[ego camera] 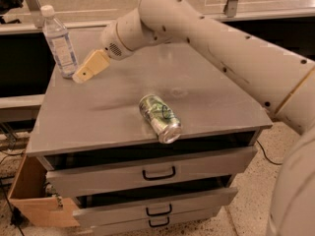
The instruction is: Move blue plastic bottle near redbull can
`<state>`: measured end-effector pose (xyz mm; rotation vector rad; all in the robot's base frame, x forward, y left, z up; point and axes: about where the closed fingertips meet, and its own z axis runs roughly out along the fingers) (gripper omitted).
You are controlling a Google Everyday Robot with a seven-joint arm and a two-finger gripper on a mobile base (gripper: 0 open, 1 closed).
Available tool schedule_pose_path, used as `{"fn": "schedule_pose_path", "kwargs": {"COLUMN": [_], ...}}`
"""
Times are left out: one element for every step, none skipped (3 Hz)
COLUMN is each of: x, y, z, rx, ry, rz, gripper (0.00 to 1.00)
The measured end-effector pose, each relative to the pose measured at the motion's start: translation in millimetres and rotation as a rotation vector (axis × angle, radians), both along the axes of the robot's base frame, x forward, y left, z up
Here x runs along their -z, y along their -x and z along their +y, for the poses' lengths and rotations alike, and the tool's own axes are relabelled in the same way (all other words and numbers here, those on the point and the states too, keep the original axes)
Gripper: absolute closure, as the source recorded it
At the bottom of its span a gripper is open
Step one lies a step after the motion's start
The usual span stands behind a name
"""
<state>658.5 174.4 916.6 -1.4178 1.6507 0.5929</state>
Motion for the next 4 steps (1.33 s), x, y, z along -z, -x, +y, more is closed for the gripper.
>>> {"fn": "schedule_pose_path", "kwargs": {"x": [4, 6, 10, 22], "y": [-24, -44, -56, -64], "z": [33, 61, 88, 110], "rx": [0.008, 0.007, -0.004, -0.003], "ry": [-0.11, -0.197, -0.266, -0.333], "rz": [-0.02, -0.038, -0.031, 0.018], "gripper": [0.0, 0.0, 0.0, 0.18]}}
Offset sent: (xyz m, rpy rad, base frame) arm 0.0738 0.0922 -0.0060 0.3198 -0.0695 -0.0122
